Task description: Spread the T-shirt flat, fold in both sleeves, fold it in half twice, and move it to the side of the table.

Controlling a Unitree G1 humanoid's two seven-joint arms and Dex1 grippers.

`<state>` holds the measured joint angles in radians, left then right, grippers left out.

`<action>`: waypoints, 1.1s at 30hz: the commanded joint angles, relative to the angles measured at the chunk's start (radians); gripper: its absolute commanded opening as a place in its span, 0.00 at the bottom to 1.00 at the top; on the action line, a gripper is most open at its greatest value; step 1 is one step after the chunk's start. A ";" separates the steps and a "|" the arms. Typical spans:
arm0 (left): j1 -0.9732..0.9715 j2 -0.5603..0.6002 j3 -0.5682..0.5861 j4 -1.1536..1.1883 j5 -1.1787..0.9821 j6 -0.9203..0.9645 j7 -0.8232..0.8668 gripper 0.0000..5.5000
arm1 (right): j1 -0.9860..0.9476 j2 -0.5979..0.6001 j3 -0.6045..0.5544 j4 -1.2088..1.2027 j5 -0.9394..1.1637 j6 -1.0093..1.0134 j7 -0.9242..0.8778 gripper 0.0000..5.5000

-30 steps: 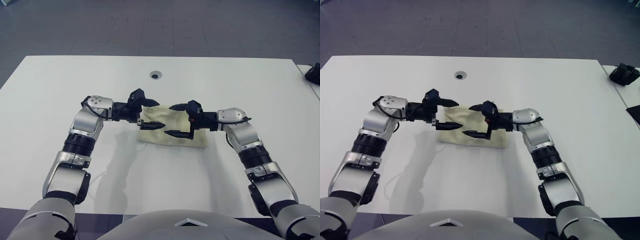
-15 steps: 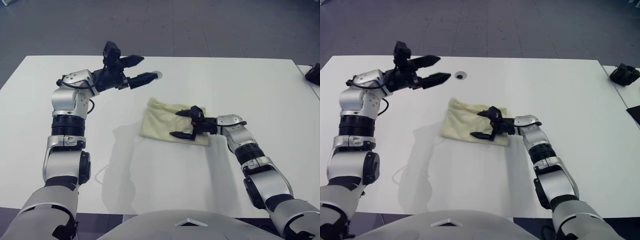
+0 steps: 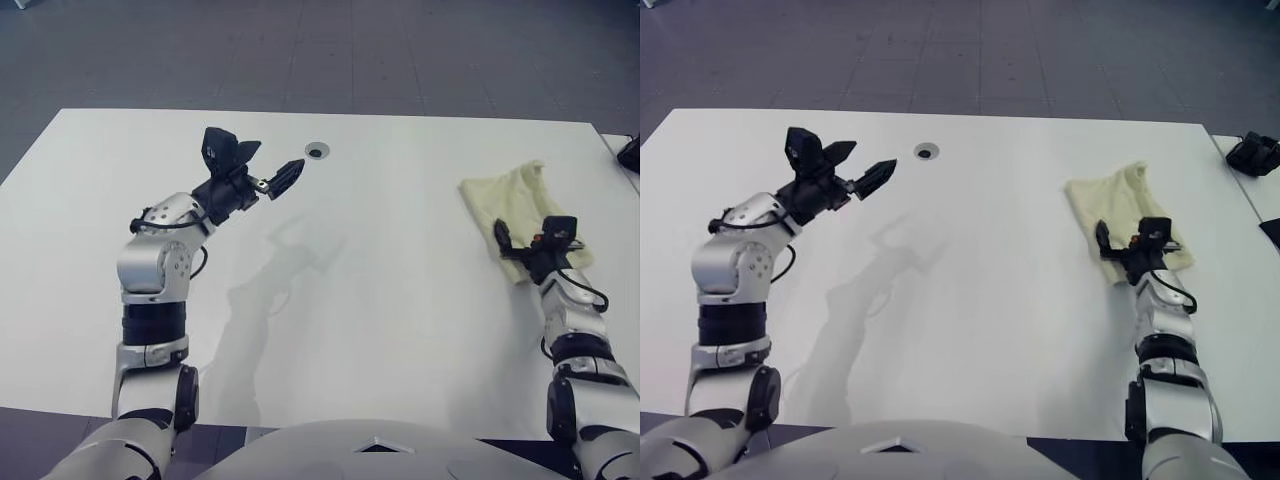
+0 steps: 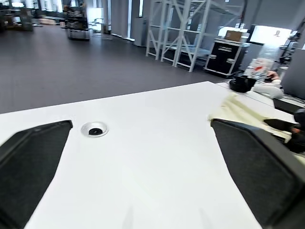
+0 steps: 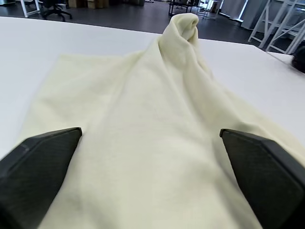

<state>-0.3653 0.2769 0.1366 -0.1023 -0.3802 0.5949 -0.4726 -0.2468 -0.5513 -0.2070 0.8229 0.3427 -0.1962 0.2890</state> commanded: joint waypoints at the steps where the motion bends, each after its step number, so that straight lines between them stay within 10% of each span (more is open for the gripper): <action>1: 0.113 -0.035 0.031 -0.131 0.083 0.062 0.213 0.98 | 0.400 0.131 0.005 -0.204 0.011 0.389 -0.149 0.98; 8: 0.080 -0.029 0.023 -0.154 0.175 -0.008 0.344 0.98 | 0.105 0.123 0.099 -1.056 0.029 0.555 -0.320 0.98; 33: 0.120 -0.081 -0.048 -0.068 0.281 -0.088 0.411 0.98 | -0.010 0.321 0.179 -0.862 -0.200 0.547 -0.280 0.98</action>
<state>-0.2670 0.1975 0.0923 -0.1489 -0.1031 0.5008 -0.0568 -0.2450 -0.2451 -0.0334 -0.0537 0.1543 0.3554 -0.0017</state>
